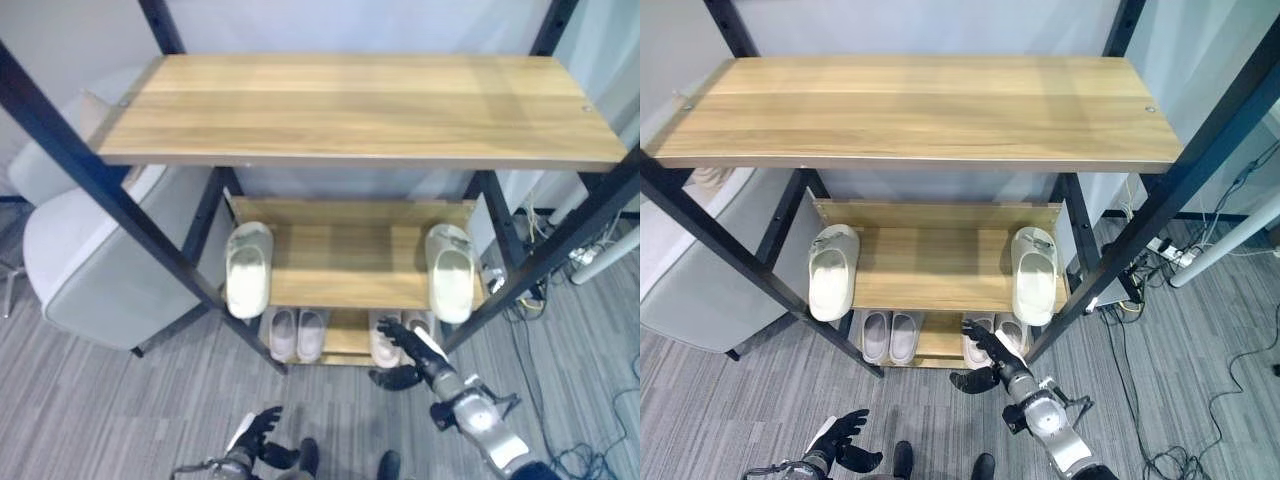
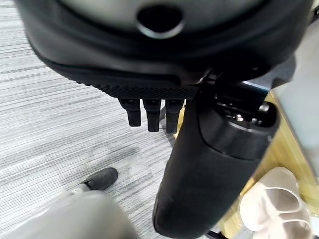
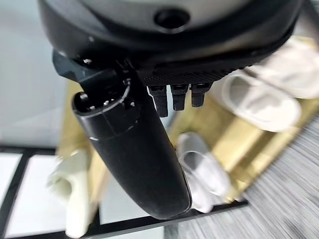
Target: Arrange the slippers neatly on the shoe rack.
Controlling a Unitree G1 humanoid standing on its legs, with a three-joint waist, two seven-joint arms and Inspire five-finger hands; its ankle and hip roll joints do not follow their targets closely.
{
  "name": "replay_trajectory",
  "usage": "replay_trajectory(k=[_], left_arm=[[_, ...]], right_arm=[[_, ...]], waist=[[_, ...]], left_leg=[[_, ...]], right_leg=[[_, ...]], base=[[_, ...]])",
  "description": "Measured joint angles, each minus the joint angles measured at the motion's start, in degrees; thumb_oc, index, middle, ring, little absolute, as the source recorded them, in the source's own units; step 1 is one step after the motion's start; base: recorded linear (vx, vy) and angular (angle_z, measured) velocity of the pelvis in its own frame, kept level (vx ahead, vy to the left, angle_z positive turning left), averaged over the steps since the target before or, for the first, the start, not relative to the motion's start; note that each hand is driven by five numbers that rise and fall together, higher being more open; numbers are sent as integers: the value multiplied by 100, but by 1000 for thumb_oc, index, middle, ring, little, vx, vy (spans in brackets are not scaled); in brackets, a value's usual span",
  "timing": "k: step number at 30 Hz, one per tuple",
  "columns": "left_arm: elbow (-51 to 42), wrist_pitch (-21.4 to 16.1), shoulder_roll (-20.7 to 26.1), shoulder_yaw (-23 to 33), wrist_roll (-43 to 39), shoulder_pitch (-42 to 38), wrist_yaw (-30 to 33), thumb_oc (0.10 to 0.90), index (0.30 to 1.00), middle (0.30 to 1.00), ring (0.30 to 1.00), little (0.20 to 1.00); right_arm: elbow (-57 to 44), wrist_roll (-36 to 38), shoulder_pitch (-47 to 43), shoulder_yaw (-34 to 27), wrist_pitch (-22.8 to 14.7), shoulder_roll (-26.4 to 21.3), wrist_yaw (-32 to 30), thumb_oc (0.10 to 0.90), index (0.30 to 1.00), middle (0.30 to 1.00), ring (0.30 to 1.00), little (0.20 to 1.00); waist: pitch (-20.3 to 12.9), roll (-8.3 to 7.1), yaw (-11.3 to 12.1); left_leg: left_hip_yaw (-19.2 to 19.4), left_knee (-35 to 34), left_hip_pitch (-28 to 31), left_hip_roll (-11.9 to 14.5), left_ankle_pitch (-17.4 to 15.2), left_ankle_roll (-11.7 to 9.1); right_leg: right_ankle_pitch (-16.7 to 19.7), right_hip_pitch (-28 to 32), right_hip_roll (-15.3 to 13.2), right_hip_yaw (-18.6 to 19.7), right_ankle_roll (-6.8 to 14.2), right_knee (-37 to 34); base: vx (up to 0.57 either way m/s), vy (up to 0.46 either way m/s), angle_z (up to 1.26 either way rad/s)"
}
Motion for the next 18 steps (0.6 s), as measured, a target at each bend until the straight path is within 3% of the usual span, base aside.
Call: replay_trajectory(k=[6, 12, 16, 18], left_arm=[[478, -8, -129, 167, 71, -1, 157, 800, 900, 900, 900, 900], [606, -14, -204, 402, 176, 8, 167, 800, 900, 900, 900, 900], [616, -14, -222, 464, 182, 13, 163, 800, 900, 900, 900, 900], [610, -20, -224, 469, 184, 17, 163, 800, 900, 900, 900, 900]], right_arm=[[-565, 2, -156, -83, 2, -66, -152, 800, 900, 900, 900, 900], [-1342, -63, -266, -423, -80, -348, -447, 800, 900, 900, 900, 900], [-1455, -855, -525, -774, -122, -740, -838, 800, 900, 900, 900, 900], [-1455, -1599, -652, -938, -105, -1163, -1113, 800, 900, 900, 900, 900]], waist=[[-322, -53, 102], [-414, -90, 169], [-420, -93, 179], [-418, -98, 206]], left_leg=[[-3, -23, 42, -1, -17, -33], [-30, -23, 58, -9, -17, -45], [-71, -22, 56, -17, 39, 5], [-130, -20, 58, -21, 42, 7]], right_leg=[[-22, 46, 6, -4, 44, -1], [-10, 82, 6, -14, 53, 0], [-1, 98, 0, -38, 54, 0], [10, 126, -2, -90, 39, 0]], base=[[52, 19, 0], [22, 8, 1], [33, 8, 5], [11, -1, 12]])
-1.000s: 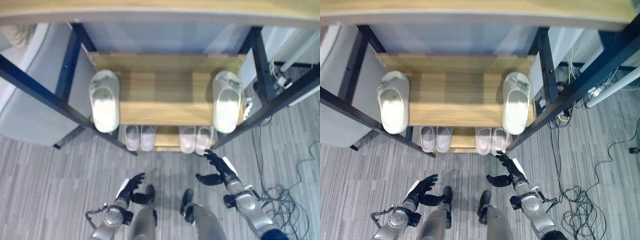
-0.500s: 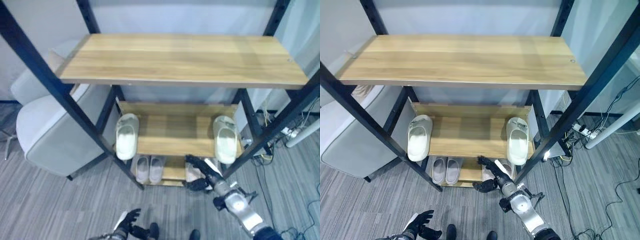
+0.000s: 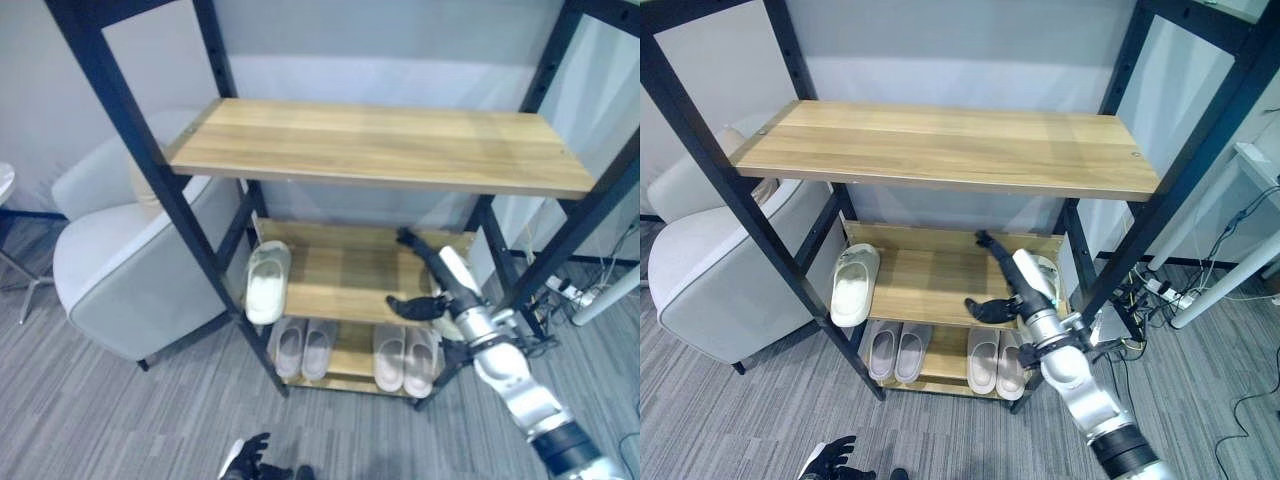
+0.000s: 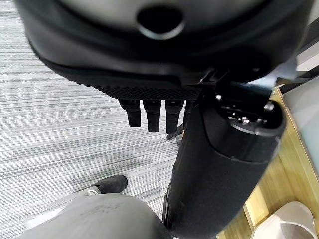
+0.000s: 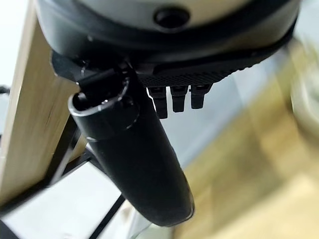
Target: Arrange the slippers neatly on the shoe rack.
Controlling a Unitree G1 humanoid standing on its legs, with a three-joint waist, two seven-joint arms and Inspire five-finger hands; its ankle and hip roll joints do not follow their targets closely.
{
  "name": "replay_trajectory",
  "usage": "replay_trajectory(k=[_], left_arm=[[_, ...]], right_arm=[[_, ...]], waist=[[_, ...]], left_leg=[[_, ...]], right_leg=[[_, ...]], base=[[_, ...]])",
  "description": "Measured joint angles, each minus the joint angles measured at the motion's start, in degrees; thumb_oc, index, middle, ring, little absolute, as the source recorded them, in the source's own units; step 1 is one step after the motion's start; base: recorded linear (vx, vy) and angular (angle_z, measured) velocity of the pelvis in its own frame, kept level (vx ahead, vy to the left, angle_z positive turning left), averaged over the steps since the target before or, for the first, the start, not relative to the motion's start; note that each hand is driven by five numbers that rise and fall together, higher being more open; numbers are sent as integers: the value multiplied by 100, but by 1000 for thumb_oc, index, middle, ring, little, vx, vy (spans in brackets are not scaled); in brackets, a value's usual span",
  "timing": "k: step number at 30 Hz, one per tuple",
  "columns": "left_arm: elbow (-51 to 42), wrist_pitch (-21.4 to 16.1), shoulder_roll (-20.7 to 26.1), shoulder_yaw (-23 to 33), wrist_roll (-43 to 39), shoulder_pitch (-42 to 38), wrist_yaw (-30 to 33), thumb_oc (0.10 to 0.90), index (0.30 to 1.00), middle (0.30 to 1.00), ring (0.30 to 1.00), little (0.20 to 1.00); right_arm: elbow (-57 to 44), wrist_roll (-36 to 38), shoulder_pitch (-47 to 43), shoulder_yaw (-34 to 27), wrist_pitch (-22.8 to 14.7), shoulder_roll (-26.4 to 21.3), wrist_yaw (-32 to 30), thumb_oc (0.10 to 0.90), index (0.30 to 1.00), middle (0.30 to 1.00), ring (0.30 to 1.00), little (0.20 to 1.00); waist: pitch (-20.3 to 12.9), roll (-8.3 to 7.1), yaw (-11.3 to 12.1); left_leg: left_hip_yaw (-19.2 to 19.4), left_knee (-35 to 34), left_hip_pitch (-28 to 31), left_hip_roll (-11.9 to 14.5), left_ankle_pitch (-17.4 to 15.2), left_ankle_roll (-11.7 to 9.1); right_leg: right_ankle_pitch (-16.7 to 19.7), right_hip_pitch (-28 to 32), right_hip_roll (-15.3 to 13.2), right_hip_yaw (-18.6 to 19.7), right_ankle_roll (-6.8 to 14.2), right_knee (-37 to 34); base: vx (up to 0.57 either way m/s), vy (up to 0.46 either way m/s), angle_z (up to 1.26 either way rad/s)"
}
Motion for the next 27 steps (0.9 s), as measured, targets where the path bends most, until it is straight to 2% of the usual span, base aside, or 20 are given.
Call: replay_trajectory(k=[5, 7, 12, 13, 16, 21, 27], left_arm=[[-1, -25, 15, -3, 23, -14, -3, 800, 900, 900, 900, 900], [-6, -30, 37, -10, 31, -23, -1, 800, 900, 900, 900, 900], [-16, -117, 139, -78, 29, -126, 25, 800, 900, 900, 900, 900], [-13, -117, 180, -96, 24, -165, 32, 800, 900, 900, 900, 900], [-16, -123, 256, -203, 22, -285, 39, 800, 900, 900, 900, 900], [-9, -129, 297, -213, -3, -392, 39, 800, 900, 900, 900, 900], [-9, -112, 339, -210, -13, -525, 119, 800, 900, 900, 900, 900]], right_arm=[[372, -1152, -524, -65, 81, -412, -359, 800, 900, 900, 900, 900], [672, -1345, -765, -6, 131, -412, -461, 800, 900, 900, 900, 900], [1677, -2019, -1508, 591, 335, -458, -684, 800, 900, 900, 900, 900], [1983, -2220, -1737, 870, 396, -473, -703, 800, 900, 900, 900, 900], [2419, -2467, -2020, 1286, 508, -481, -703, 800, 900, 900, 900, 900], [3033, -2884, -2611, 1864, 545, -469, -684, 800, 900, 900, 900, 900], [3215, -2899, -2922, 1889, 716, -490, -656, 800, 900, 900, 900, 900]], waist=[[24, -52, 90], [48, -91, 130], [137, -268, 280], [170, -322, 277], [226, -455, 417], [303, -567, 527], [457, -684, 558]], left_leg=[[-20, 6, -3, 13, 15, -21], [-33, 1, -16, 28, 25, -36], [-51, 18, -185, 57, 66, -56], [-94, 19, -217, 55, 94, -60], [-170, 20, -318, 51, 104, -61], [-294, 22, -431, 19, 109, -61], [-408, 22, -549, 0, 124, -67]], right_leg=[[2, 4, 45, -16, -2, 1], [-21, -1, 63, -36, 31, 0], [-18, -155, 86, -57, 30, 1], [-15, -176, 94, -85, 28, 0], [-15, -244, 98, -153, 27, 1], [9, -296, 107, -273, -8, 3], [1, -351, 103, -331, 3, 4]], base=[[-7, -4, 1], [-35, -15, 4], [-33, -9, 2], [-24, -15, 16], [-22, -12, 13], [-28, -5, 11], [-27, 5, 12]])
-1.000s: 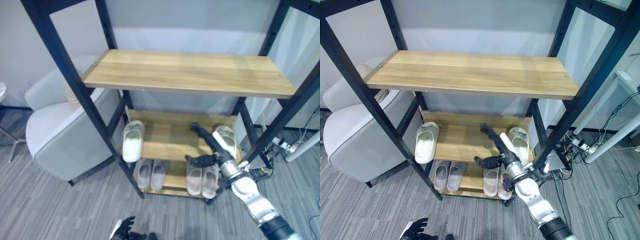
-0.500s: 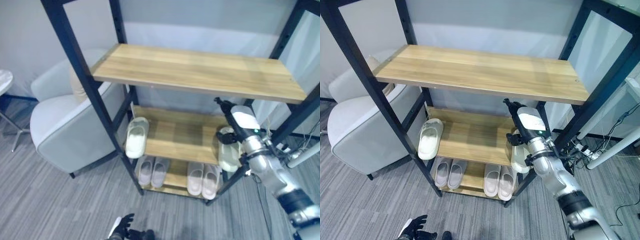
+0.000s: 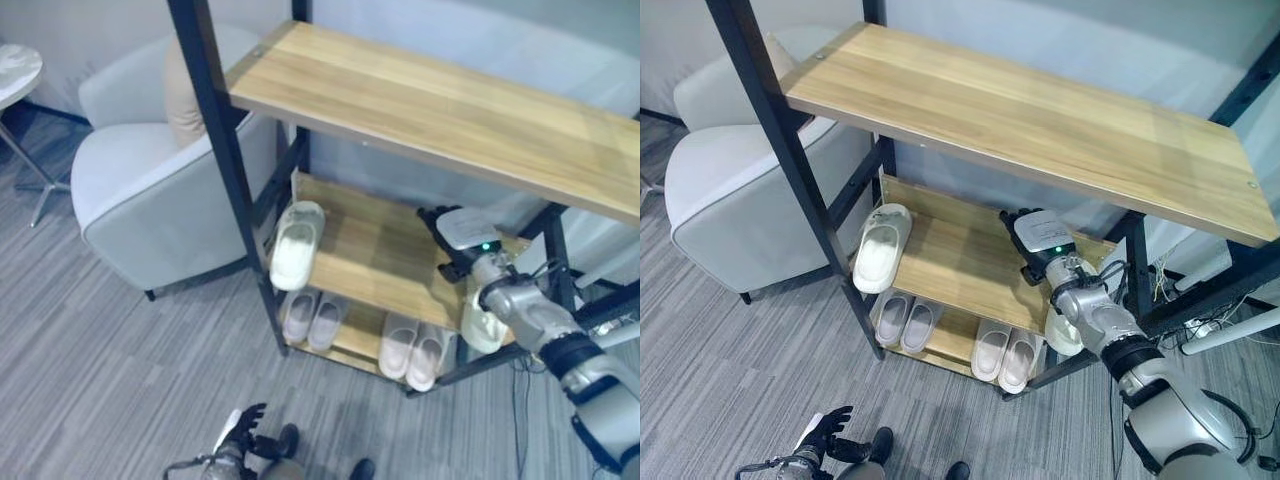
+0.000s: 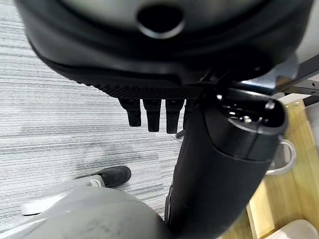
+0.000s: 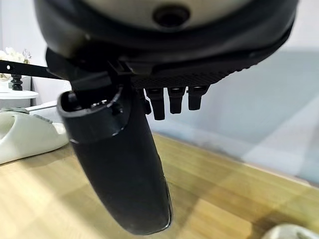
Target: Arrange the slippers neatly on the shoe rack.
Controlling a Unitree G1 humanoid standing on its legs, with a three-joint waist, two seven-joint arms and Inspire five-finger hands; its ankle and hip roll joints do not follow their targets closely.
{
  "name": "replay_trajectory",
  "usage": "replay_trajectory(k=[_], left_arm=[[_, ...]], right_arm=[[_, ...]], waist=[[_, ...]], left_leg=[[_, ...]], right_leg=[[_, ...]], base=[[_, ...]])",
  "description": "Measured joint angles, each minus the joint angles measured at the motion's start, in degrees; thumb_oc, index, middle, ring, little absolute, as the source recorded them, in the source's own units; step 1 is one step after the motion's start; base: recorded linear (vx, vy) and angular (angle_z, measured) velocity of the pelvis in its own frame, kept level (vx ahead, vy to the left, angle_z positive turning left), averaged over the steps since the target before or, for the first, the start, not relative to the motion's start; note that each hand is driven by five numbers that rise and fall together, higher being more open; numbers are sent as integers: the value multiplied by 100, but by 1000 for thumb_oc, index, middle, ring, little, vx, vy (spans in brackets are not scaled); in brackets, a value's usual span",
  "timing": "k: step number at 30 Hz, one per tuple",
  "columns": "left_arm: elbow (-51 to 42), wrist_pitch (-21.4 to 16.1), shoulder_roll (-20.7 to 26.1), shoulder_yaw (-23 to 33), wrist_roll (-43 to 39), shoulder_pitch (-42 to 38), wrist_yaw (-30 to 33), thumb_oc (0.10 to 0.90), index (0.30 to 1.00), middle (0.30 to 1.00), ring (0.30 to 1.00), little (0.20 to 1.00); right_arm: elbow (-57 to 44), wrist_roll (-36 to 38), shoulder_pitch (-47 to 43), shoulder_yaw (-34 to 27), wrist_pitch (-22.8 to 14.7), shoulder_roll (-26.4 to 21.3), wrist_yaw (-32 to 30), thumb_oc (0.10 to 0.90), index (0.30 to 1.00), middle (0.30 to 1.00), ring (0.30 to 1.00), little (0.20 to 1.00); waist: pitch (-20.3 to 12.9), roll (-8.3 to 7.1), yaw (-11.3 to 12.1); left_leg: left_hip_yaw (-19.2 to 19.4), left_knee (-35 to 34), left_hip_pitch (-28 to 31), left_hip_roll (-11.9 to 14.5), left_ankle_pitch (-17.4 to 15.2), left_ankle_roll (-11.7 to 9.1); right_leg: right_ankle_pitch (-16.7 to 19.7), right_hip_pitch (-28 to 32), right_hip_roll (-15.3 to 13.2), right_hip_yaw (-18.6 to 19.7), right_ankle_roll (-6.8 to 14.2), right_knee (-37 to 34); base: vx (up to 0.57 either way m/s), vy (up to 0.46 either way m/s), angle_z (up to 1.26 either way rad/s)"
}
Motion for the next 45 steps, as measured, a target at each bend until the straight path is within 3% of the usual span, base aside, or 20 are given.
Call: replay_trajectory(k=[7, 13, 20, 39, 41, 42, 45], left_arm=[[-2, 7, 7, 1, 2, -59, -11, 800, 900, 900, 900, 900], [8, 76, 61, 5, 43, -91, -55, 800, 900, 900, 900, 900], [126, 134, 75, 2, 44, -92, -147, 800, 900, 900, 900, 900], [164, 88, -14, -6, 0, -105, -145, 800, 900, 900, 900, 900], [165, 69, -21, -7, -3, -122, -140, 800, 900, 900, 900, 900], [167, 71, -39, -9, -2, -149, -142, 800, 900, 900, 900, 900], [163, 44, -61, -11, -7, -172, -139, 800, 900, 900, 900, 900]], right_arm=[[-307, 0, 278, -393, 34, -291, 138, 800, 900, 900, 900, 900], [-812, -2, 832, -881, 24, -662, 294, 800, 900, 900, 900, 900], [-847, 0, 937, -891, 31, -884, 489, 800, 900, 900, 900, 900], [-148, 4, 779, -471, 49, -1021, 498, 800, 900, 900, 900, 900], [51, 6, 641, -328, 50, -980, 456, 659, 688, 688, 688, 688], [179, 12, 612, -306, 62, -947, 462, 400, 300, 300, 300, 300], [311, 114, 544, -277, 103, -911, 456, 400, 300, 300, 300, 300]], waist=[[66, -24, -43], [123, -86, -258], [145, -61, -474], [171, 116, -353], [174, 129, -341], [171, 141, -307], [174, 180, -308]], left_leg=[[-100, 0, -69, -62, 18, 3], [-70, 0, -39, -88, 16, 5], [130, -1, 74, -75, -13, 33], [230, 0, -79, -76, 12, 62], [225, 0, -139, -72, 25, 60], [193, 0, -205, -76, 52, 65], [91, 0, -333, -75, 101, 49]], right_leg=[[-24, -16, -50, -100, 32, -1], [-17, -4, -133, -76, 26, 0], [20, 14, -122, 129, 4, -1], [86, -181, -133, 222, 1, -2], [67, -239, -129, 217, 45, -3], [76, -287, -128, 203, 39, -1], [108, -361, -129, 104, 47, -2]], base=[[-2, 10, 9], [7, 25, -2], [11, 20, -15], [-1, 5, -2], [-5, -4, 2], [-13, -10, 9], [-6, -9, 18]])
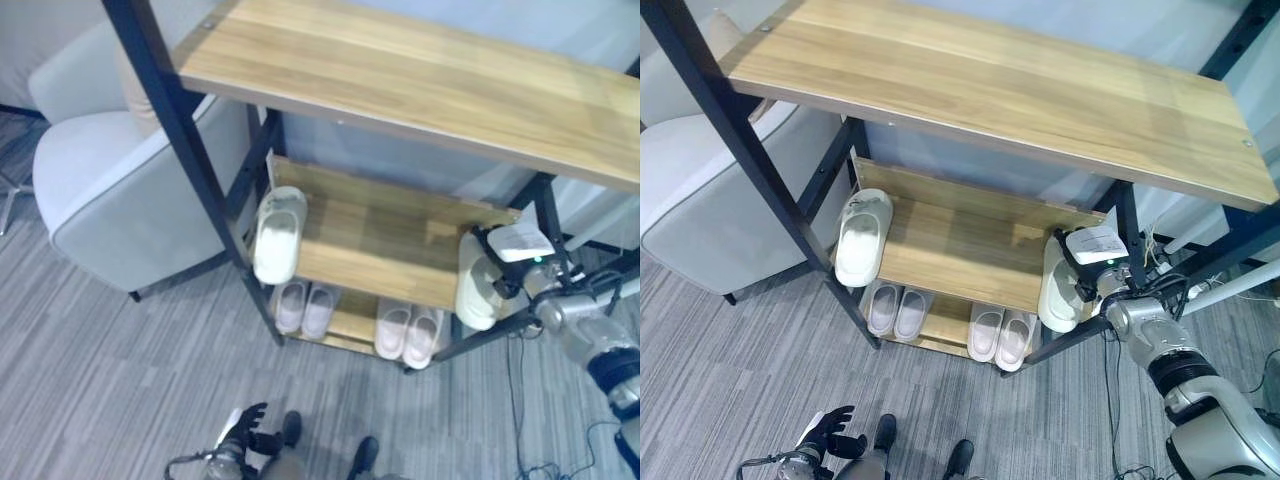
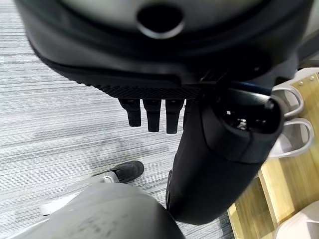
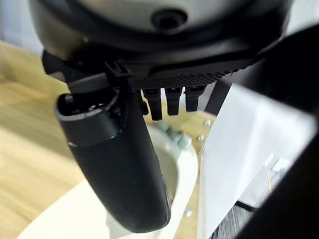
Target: Arrange the slippers neatly on the shoe rack.
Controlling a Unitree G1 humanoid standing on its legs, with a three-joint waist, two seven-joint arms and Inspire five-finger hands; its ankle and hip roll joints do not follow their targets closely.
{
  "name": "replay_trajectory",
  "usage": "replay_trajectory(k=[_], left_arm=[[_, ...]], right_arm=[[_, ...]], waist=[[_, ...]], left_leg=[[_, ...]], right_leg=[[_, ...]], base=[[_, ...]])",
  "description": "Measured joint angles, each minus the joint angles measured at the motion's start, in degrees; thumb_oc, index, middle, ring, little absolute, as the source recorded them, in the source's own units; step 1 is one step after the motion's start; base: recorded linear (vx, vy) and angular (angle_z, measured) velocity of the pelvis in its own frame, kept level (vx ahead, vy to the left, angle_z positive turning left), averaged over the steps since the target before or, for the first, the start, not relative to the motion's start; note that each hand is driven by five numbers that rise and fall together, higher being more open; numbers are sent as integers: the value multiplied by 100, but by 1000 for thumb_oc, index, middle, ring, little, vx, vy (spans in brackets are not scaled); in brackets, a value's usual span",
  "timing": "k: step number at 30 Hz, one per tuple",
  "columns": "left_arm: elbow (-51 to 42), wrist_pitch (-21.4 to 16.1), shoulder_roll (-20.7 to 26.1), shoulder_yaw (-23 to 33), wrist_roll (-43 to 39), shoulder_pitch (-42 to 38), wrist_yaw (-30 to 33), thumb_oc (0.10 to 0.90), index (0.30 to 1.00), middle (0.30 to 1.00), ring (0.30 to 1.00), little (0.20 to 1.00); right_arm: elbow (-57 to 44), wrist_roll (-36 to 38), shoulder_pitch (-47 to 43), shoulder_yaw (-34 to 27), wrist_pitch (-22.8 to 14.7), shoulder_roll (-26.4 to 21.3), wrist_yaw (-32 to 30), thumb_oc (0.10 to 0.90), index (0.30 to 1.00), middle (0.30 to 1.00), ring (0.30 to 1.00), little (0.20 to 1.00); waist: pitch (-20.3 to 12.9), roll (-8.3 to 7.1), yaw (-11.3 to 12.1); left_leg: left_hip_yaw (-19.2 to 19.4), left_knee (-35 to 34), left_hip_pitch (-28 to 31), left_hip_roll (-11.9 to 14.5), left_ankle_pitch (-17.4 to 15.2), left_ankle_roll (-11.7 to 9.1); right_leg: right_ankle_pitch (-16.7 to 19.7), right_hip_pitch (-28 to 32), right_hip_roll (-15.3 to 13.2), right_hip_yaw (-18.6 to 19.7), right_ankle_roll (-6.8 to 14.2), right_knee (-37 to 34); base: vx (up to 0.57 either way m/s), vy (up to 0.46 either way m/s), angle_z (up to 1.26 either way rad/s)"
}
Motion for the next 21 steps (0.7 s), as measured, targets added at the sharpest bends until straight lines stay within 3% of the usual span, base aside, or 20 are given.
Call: replay_trajectory(k=[7, 12, 21], left_arm=[[-13, -32, -11, -43, -6, -43, 5, 800, 900, 900, 900, 900], [-13, -28, -8, -43, -5, -48, 8, 800, 900, 900, 900, 900], [-56, -36, 57, -42, -9, -75, 11, 800, 900, 900, 900, 900]], right_arm=[[68, 129, -342, -4, 119, 30, -31, 400, 300, 300, 300, 300], [-586, 131, -334, -7, 62, 60, -1, 400, 300, 300, 300, 300], [-1033, 135, -380, -10, 22, 495, 21, 400, 300, 300, 300, 300]], waist=[[8, 12, 70], [13, 4, 46], [134, -133, 123]], left_leg=[[-69, 0, -64, -2, 29, -9], [-53, 0, -53, -7, 52, 17], [-40, -1, -8, -4, 51, 15]], right_leg=[[13, -35, 4, -56, 1, 0], [39, -31, 15, -53, -35, 2], [39, 8, 19, -38, -35, 0]], base=[[1, -7, 5], [0, 0, 0], [0, 0, 0]])
